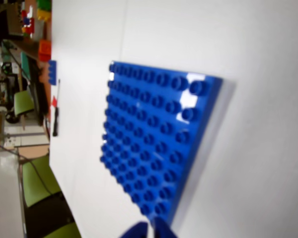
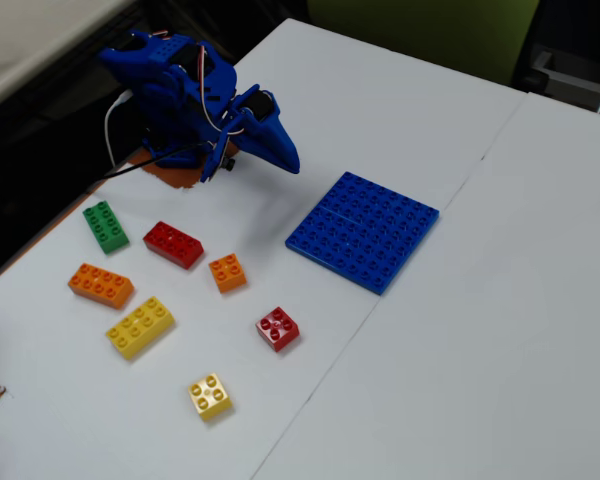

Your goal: Pick up the 2x4 orange block and go up the 8x8 blue block.

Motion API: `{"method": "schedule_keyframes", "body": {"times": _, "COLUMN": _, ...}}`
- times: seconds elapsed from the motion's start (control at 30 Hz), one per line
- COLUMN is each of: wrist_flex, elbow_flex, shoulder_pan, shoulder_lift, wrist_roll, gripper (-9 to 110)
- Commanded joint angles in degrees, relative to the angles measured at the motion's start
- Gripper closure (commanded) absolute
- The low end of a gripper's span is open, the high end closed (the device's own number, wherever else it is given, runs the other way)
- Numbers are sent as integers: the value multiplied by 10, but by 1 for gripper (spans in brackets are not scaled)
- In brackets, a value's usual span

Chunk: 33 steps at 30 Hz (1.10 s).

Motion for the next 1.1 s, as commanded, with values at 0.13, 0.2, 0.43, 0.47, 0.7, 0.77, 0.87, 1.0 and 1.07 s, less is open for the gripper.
{"method": "schedule_keyframes", "body": {"times": 0.13, "wrist_flex": 2, "elbow_flex": 23, "shoulder_pan": -4, "shoulder_lift": 23, "wrist_roll": -4, "gripper": 101}}
{"method": "schedule_keyframes", "body": {"times": 0.2, "wrist_flex": 2, "elbow_flex": 23, "shoulder_pan": -4, "shoulder_lift": 23, "wrist_roll": -4, "gripper": 101}}
{"method": "schedule_keyframes", "body": {"times": 0.43, "wrist_flex": 2, "elbow_flex": 23, "shoulder_pan": -4, "shoulder_lift": 23, "wrist_roll": -4, "gripper": 101}}
{"method": "schedule_keyframes", "body": {"times": 0.47, "wrist_flex": 2, "elbow_flex": 23, "shoulder_pan": -4, "shoulder_lift": 23, "wrist_roll": -4, "gripper": 101}}
{"method": "schedule_keyframes", "body": {"times": 0.7, "wrist_flex": 25, "elbow_flex": 23, "shoulder_pan": -92, "shoulder_lift": 25, "wrist_roll": -121, "gripper": 101}}
{"method": "schedule_keyframes", "body": {"times": 0.77, "wrist_flex": 30, "elbow_flex": 23, "shoulder_pan": -101, "shoulder_lift": 25, "wrist_roll": -135, "gripper": 101}}
{"method": "schedule_keyframes", "body": {"times": 0.87, "wrist_flex": 31, "elbow_flex": 23, "shoulder_pan": -101, "shoulder_lift": 25, "wrist_roll": -135, "gripper": 101}}
{"method": "schedule_keyframes", "body": {"times": 1.0, "wrist_flex": 33, "elbow_flex": 16, "shoulder_pan": -79, "shoulder_lift": 7, "wrist_roll": -135, "gripper": 101}}
{"method": "schedule_keyframes", "body": {"times": 1.07, "wrist_flex": 33, "elbow_flex": -2, "shoulder_pan": -57, "shoulder_lift": -18, "wrist_roll": -135, "gripper": 101}}
